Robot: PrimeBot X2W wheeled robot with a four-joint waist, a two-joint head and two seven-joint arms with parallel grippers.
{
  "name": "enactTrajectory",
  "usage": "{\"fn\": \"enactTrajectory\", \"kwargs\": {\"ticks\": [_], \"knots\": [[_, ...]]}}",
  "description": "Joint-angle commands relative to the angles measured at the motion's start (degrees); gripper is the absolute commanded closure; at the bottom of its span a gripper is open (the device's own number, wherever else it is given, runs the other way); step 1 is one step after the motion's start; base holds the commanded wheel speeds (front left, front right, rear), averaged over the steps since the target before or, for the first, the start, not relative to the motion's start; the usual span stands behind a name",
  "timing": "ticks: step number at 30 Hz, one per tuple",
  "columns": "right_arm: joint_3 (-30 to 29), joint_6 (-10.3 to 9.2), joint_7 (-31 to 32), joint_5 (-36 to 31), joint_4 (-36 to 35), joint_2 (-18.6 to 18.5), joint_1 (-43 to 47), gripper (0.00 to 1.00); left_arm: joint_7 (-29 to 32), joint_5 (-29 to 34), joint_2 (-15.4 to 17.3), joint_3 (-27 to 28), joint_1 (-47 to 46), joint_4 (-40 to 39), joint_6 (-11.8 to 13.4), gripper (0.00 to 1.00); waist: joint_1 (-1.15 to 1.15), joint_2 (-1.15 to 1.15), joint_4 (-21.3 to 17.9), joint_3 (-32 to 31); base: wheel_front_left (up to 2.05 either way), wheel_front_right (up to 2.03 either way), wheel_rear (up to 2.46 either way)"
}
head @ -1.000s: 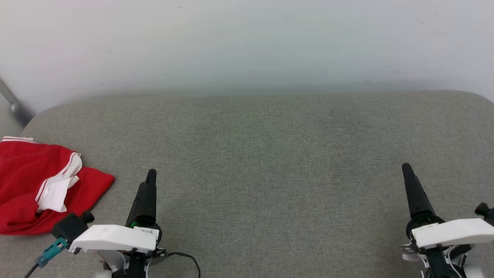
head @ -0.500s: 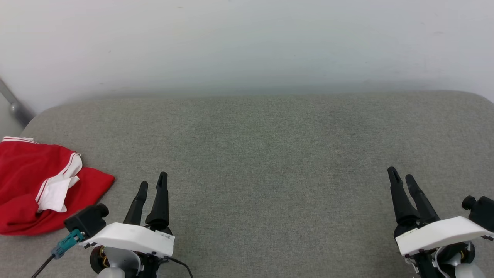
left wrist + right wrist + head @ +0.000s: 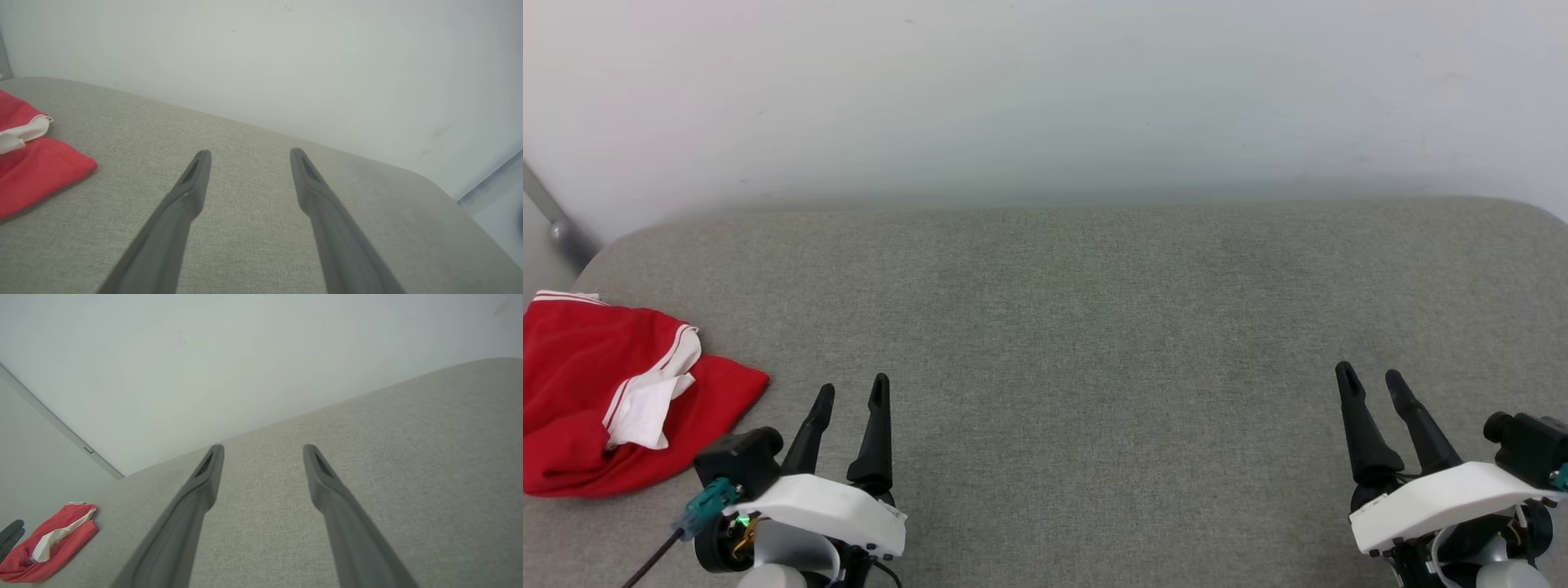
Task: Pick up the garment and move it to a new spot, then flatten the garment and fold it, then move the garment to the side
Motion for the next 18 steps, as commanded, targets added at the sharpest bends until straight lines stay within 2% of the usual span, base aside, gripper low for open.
{"fn": "enactTrajectory", "kwargs": {"ticks": [1,18], "knots": [[-0.1,0.0,0.1,-2.3,-1.1,0.1,-0.1,0.0,-0.7,2.0,0.5,-0.7,-1.5,-0.4,0.4,0.0,0.0,0.0,0.0,0.0,0.0,0.0,0.0],[-0.5,0.0,0.0,-12.9,-2.6,0.5,0.4,0.0,-3.1,10.7,2.2,-3.7,-2.7,1.3,2.8,0.0,0.0,0.0,-0.1,0.0,0.0,0.0,0.0]]}}
